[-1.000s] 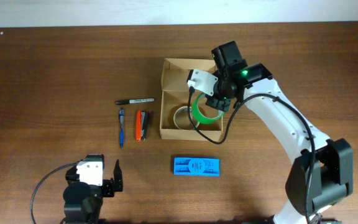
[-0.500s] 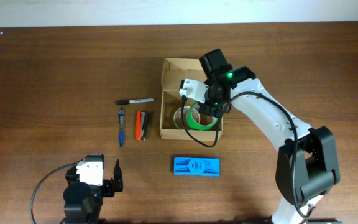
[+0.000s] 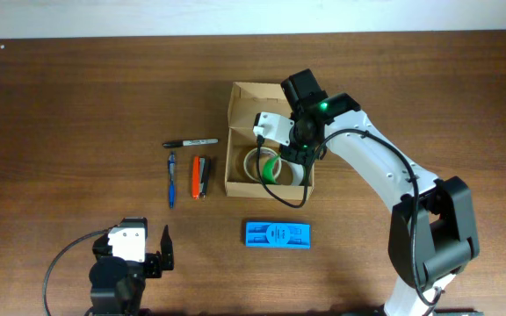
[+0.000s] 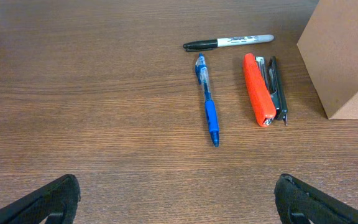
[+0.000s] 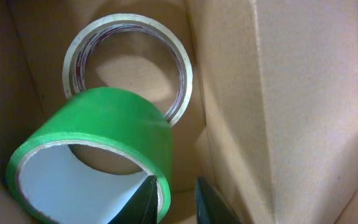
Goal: Pack container
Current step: 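Move right gripper to the blue eraser holder and grasp it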
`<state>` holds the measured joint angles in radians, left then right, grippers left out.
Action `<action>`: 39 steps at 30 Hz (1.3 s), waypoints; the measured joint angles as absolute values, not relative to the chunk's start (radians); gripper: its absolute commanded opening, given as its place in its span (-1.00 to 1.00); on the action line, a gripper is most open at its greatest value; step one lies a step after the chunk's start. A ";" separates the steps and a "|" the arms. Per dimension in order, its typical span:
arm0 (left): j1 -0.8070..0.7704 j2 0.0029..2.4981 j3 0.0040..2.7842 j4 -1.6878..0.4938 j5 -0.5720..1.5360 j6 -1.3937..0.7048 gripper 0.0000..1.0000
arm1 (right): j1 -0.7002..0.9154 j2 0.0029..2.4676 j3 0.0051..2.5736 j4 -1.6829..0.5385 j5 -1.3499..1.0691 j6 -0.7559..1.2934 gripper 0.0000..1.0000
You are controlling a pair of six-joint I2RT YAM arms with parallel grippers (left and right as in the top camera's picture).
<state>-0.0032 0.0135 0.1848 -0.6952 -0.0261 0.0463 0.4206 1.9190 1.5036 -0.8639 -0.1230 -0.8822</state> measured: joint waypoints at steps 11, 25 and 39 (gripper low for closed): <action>-0.003 0.014 0.185 -0.695 -0.026 0.046 0.99 | 0.421 1.916 1.504 -0.877 -0.124 -0.869 0.00; -0.003 0.014 0.185 -0.695 -0.026 0.046 0.99 | 0.421 1.579 1.601 -1.287 -0.327 -0.845 0.99; -0.003 0.014 0.185 -0.695 -0.026 0.046 0.99 | 0.532 1.590 1.332 -1.301 -0.410 -0.776 0.99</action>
<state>-0.0032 0.0135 0.1848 -0.6952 -0.0261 0.0463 0.5320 1.5898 1.3319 -1.3014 -0.4095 -0.7761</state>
